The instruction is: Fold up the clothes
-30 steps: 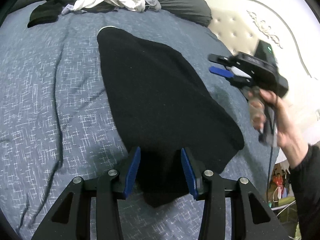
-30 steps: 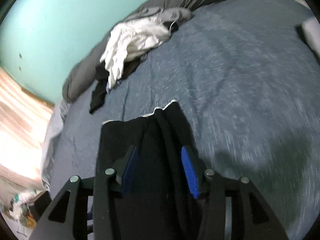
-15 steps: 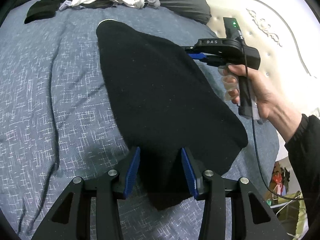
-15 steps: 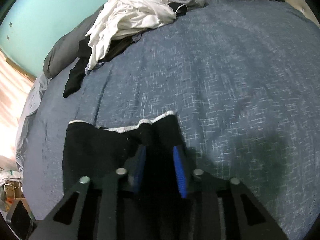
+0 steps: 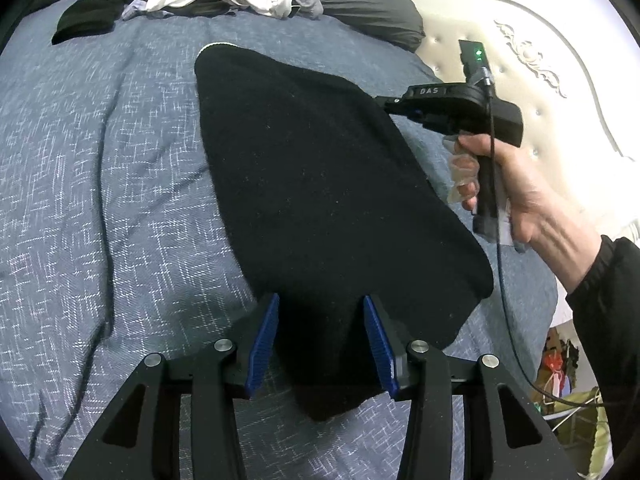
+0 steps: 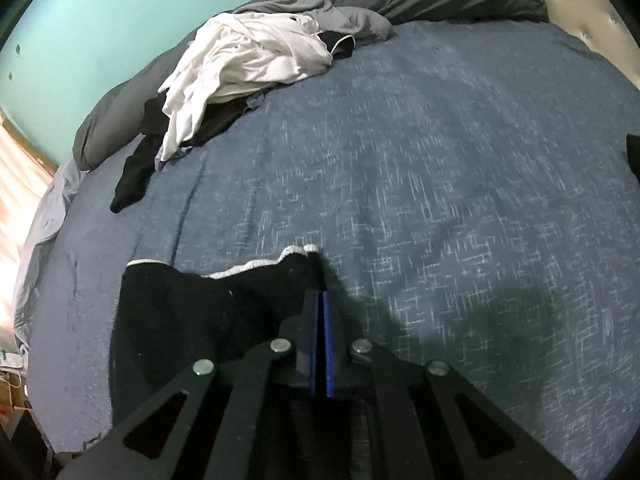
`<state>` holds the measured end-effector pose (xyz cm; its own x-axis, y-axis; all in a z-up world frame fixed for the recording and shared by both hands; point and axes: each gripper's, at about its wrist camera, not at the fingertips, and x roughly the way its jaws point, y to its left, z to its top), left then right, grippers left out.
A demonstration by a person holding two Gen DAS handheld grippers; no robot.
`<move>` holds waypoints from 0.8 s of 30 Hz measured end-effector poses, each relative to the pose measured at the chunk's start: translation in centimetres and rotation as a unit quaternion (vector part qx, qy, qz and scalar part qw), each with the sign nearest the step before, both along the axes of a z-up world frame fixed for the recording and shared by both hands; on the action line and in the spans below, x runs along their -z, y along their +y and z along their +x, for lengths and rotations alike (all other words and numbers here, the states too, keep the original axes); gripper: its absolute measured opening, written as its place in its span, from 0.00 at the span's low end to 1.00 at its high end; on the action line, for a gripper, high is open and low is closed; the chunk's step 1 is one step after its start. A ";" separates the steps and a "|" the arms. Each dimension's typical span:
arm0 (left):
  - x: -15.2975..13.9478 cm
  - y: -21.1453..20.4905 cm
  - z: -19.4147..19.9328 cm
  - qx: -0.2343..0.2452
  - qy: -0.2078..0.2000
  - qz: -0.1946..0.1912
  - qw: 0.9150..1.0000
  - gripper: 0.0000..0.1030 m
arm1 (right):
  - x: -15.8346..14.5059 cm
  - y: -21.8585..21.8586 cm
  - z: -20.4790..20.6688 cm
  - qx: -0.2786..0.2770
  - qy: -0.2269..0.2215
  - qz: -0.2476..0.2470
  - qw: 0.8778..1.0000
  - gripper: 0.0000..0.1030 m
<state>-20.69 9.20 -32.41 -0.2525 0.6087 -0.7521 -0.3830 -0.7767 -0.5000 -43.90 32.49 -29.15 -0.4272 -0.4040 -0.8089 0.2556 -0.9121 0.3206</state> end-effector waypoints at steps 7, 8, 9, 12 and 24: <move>0.1 -0.1 -0.4 0.003 -0.002 -0.001 1.000 0.48 | 0.1 0.3 -0.3 0.005 -0.020 -0.003 1.000 0.04; 0.2 -0.5 -0.3 0.003 -0.002 -0.001 1.000 0.48 | -0.3 0.3 0.0 0.001 -0.016 0.000 1.000 0.04; 0.4 -0.9 -0.2 0.003 -0.002 0.000 1.000 0.48 | -1.0 0.4 0.3 -0.004 -0.009 0.005 1.000 0.04; 0.4 -0.9 -0.2 0.002 -0.001 -0.002 1.000 0.48 | -3.1 0.2 2.1 -0.038 0.012 -0.003 0.999 0.04; 0.9 -0.6 -0.6 -0.001 -0.009 -0.025 1.000 0.49 | -0.2 -2.7 5.6 -0.092 -0.022 0.029 0.995 0.03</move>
